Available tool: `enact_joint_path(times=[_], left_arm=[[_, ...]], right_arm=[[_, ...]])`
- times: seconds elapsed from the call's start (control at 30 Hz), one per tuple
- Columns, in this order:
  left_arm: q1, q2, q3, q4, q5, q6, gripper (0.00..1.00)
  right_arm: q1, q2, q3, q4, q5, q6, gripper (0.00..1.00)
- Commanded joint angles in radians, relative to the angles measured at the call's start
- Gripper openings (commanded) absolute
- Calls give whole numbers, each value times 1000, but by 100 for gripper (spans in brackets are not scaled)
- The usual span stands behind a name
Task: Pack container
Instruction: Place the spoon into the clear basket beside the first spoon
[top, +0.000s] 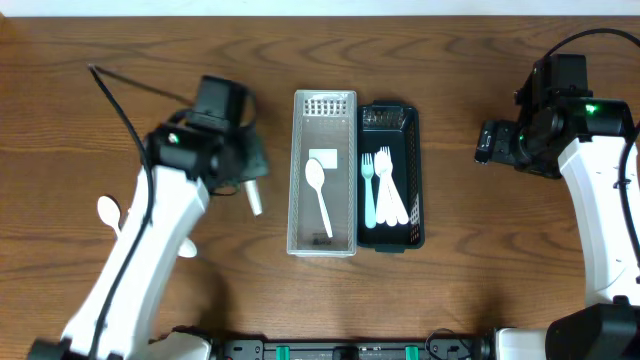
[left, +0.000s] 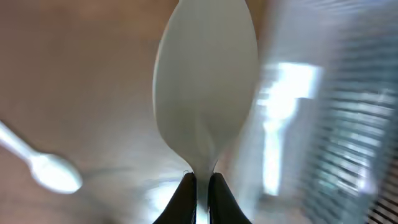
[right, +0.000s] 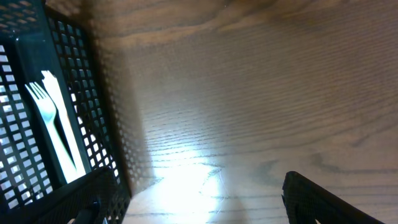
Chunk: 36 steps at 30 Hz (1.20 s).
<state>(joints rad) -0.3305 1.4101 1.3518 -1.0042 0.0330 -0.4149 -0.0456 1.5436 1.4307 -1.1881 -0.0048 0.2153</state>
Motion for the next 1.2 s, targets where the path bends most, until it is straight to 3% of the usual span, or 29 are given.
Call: enact_joint_path(times=[0.0,0.23,0.57,0.6,0.73,0.77,1.0,1.17], left_arm=[[-108,1,13,-4,-68,-26,6],[-272,168,11,62,-71,-34,6],[-324,438,11,77,-59,-26,6],[-324,439,12,77,-60,-18,12],[-324,413,28,56,-62,53,49],[-323,404,37,45,-71,63,53],[-317,269,153,-94,-232,131,69],[-199,60,180,-162,-270,-7,76]], right_arm=[[-6,-1,0,0,-4,-14,89],[-6,-1,0,-1,-4,-15,89],[-6,-1,0,-1,-4,-15,89],[-6,-1,0,-1,-4,-15,89],[-6,-1,0,-2,-4,-15,89],[-6,-1,0,-2,-4,-15,89],[-6,-1,0,-5,-4,-15,90],[-6,-1,0,-9,-3,-23,90]])
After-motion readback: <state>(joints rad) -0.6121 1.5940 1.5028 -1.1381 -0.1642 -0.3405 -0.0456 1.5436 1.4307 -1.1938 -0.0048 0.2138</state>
